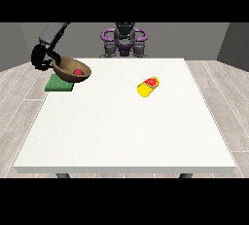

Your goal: Pick the cup and pour the ball into the bowl, then pick the bowl and place it on the pad

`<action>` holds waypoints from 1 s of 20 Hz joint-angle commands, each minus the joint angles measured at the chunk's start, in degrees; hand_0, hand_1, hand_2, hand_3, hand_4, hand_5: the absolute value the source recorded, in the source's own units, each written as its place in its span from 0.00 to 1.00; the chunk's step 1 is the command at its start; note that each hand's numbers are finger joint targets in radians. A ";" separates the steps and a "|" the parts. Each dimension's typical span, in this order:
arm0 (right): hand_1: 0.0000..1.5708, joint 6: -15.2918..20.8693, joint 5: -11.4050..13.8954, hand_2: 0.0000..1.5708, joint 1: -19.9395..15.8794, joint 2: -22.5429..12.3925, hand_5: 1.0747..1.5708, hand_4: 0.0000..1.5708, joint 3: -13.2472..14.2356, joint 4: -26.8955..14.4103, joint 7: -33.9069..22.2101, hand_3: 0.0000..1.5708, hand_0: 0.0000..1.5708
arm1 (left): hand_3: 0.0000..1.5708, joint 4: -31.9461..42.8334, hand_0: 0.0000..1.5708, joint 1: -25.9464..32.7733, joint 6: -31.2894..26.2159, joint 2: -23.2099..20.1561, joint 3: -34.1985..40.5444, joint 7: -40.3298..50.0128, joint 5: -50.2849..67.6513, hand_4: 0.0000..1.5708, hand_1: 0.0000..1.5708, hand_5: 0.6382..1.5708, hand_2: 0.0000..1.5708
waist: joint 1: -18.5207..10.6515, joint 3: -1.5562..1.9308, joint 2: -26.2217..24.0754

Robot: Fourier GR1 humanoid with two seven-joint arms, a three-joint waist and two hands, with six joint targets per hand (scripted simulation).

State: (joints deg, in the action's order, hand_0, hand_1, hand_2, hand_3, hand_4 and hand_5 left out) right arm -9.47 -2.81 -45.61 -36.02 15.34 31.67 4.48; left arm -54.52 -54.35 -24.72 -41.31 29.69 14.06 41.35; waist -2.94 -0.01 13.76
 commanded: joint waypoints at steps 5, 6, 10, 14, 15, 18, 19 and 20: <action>1.00 3.36 -1.61 1.00 5.62 5.03 0.99 0.74 1.85 -1.57 2.56 0.75 1.00 | 0.00 -0.21 0.00 2.51 1.29 -0.37 0.00 -1.61 -0.34 0.00 0.00 1.00 0.00 | 3.03 0.03 -1.47; 1.00 4.56 -2.94 1.00 5.50 5.37 0.99 0.74 3.53 -1.94 3.68 0.75 1.00 | 0.00 0.40 0.00 2.15 -0.38 -1.53 1.12 -1.40 1.24 0.00 0.00 1.00 0.00 | 2.32 0.03 0.31; 1.00 2.11 -2.29 1.00 8.53 0.79 0.99 0.73 4.30 -3.55 7.31 0.62 1.00 | 0.00 -1.78 0.00 2.57 0.05 -2.77 0.27 0.14 1.78 0.00 0.00 1.00 0.00 | 2.00 0.07 0.93; 1.00 -0.66 -4.77 1.00 7.16 -4.33 0.99 0.73 8.38 -7.88 10.22 0.59 1.00 | 0.00 -8.34 0.00 -1.46 4.89 -1.22 -1.20 2.87 3.94 0.00 0.00 1.00 0.00 | -0.05 0.17 4.90; 1.00 0.38 -4.04 1.00 6.51 -4.08 0.99 0.74 7.75 -7.73 9.92 0.50 1.00 | 0.00 -10.04 0.00 0.90 4.32 1.71 -2.51 0.16 2.76 0.00 0.00 1.00 0.00 | -0.91 0.13 5.49; 1.00 -1.09 -4.09 1.00 8.10 -4.33 0.99 0.75 8.40 -9.61 15.13 0.48 1.00 | 0.00 -12.26 0.00 -1.36 5.61 -1.65 -1.19 2.98 5.08 0.00 0.00 1.00 0.00 | -1.05 0.17 8.83; 1.00 -2.33 -5.08 1.00 7.44 -6.04 0.98 0.75 9.79 -10.91 15.88 0.42 1.00 | 0.00 -14.33 0.00 -2.74 5.73 -3.29 -0.98 5.00 6.44 0.00 0.00 1.00 0.00 | -1.92 0.22 9.97; 1.00 0.71 -4.25 1.00 7.18 -3.66 0.98 0.74 8.95 -10.97 15.30 0.34 1.00 | 0.00 -13.55 0.00 -3.34 6.23 -4.09 -0.86 6.91 7.59 0.00 0.00 1.00 0.00 | -2.42 0.17 8.43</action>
State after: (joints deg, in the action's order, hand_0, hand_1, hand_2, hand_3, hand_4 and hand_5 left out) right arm -9.93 -6.94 -38.18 -39.76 23.37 22.72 17.08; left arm -65.14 -55.81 -19.88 -43.47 28.68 17.78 46.50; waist -3.90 0.14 20.53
